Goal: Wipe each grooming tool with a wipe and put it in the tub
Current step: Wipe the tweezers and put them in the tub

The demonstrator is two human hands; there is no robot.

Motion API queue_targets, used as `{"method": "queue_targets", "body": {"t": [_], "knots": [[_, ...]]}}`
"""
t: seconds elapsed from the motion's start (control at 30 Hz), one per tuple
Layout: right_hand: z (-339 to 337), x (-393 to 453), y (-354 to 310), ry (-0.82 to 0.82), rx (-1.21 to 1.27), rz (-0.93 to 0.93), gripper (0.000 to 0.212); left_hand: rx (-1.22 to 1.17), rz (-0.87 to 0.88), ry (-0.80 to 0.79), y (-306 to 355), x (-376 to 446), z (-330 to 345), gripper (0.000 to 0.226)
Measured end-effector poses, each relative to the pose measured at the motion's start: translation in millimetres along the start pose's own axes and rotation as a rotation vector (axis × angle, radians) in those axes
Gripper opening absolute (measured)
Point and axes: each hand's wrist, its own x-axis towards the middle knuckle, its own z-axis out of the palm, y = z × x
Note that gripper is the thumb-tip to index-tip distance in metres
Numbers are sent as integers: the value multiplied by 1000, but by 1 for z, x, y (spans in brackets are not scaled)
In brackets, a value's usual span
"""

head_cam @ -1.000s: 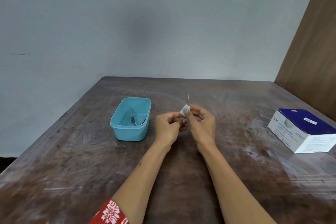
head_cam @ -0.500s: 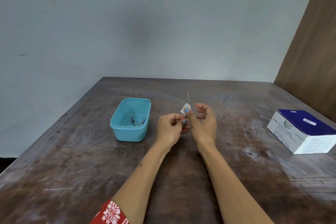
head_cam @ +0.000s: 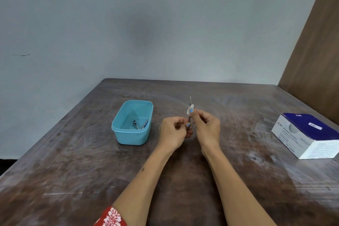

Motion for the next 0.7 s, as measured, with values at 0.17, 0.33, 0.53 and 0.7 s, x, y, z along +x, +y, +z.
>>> {"method": "queue_targets", "body": {"t": [0.17, 0.33, 0.53, 0.7], "knots": [[-2, 2, 2, -79, -53, 61, 13, 19, 23, 39, 1, 1, -3, 15], [-3, 4, 0, -53, -30, 45, 4, 50, 26, 28, 2, 0, -3, 17], [-2, 3, 2, -112, -86, 77, 6, 44, 41, 66, 4, -1, -5, 18], [-3, 4, -2, -37, -23, 58, 9, 38, 23, 31, 4, -2, -2, 17]]}}
